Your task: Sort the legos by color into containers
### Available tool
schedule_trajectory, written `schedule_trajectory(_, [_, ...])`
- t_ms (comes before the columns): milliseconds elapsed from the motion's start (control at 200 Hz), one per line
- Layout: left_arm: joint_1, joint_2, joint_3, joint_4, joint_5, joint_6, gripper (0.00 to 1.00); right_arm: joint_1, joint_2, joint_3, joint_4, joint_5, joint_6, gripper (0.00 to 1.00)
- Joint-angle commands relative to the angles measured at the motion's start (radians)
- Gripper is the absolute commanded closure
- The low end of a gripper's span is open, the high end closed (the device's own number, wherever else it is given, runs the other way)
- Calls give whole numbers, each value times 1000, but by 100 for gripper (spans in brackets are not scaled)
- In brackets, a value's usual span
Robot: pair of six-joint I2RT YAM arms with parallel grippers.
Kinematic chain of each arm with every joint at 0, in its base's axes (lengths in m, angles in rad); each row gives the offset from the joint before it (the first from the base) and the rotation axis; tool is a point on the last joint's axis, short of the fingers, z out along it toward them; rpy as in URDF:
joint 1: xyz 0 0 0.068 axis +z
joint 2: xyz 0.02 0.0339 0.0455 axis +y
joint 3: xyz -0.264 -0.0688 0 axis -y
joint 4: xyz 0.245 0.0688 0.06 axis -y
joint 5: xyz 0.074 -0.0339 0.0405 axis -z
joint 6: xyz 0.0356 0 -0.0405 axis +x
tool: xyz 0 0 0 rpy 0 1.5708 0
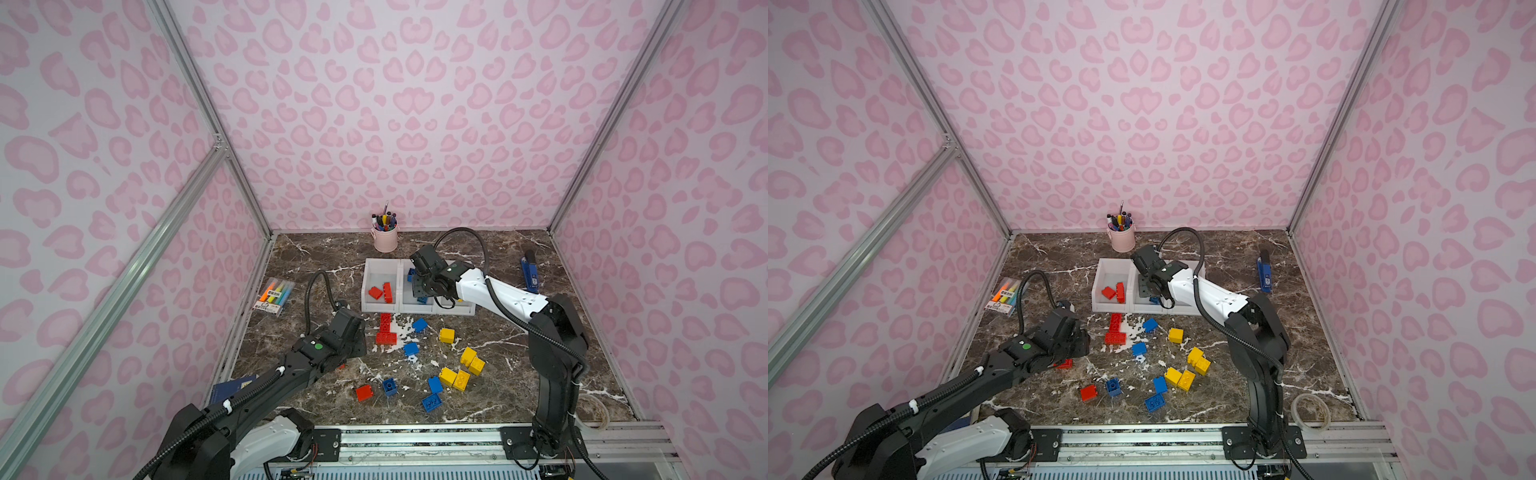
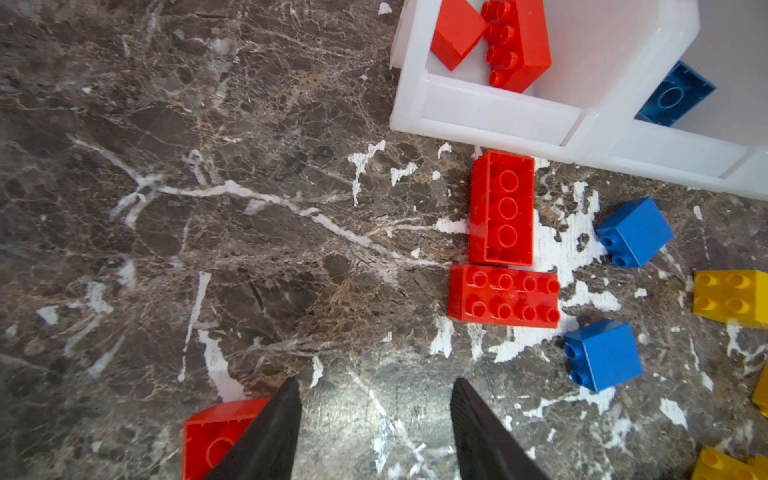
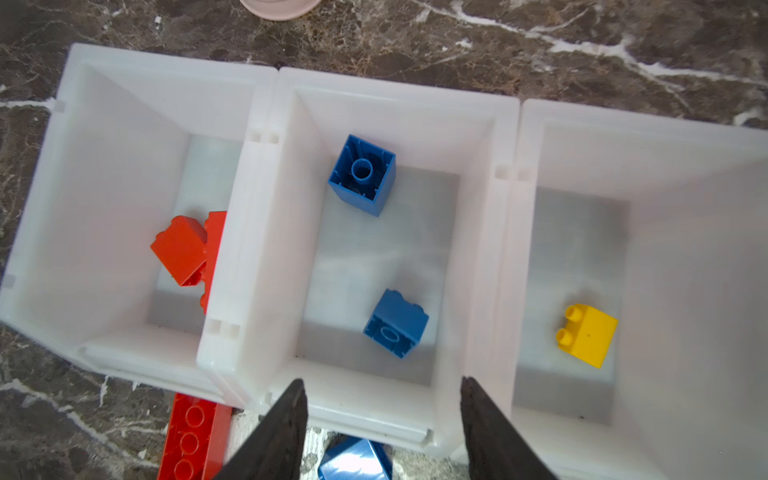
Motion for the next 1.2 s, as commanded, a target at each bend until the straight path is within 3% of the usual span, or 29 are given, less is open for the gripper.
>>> schedule_trajectory(0, [0, -12, -7, -42, -44, -20, 40, 1, -49, -38, 9, 10, 0, 40])
schedule_trajectory(340, [0, -45, -55, -123, -104, -68, 37, 41, -237, -251, 31, 17, 63, 39])
schedule_trajectory(695, [4, -16, -67, -199, -146, -93, 32, 111, -325, -391, 38, 40, 126, 38])
schedule_trajectory(1050, [32, 51, -77, -148, -136, -65, 32, 116, -359, -458, 57, 39, 159, 38])
schedule_trajectory(1195, [46, 83, -74, -99, -104, -31, 37, 116, -370, -469, 55, 41, 167, 39])
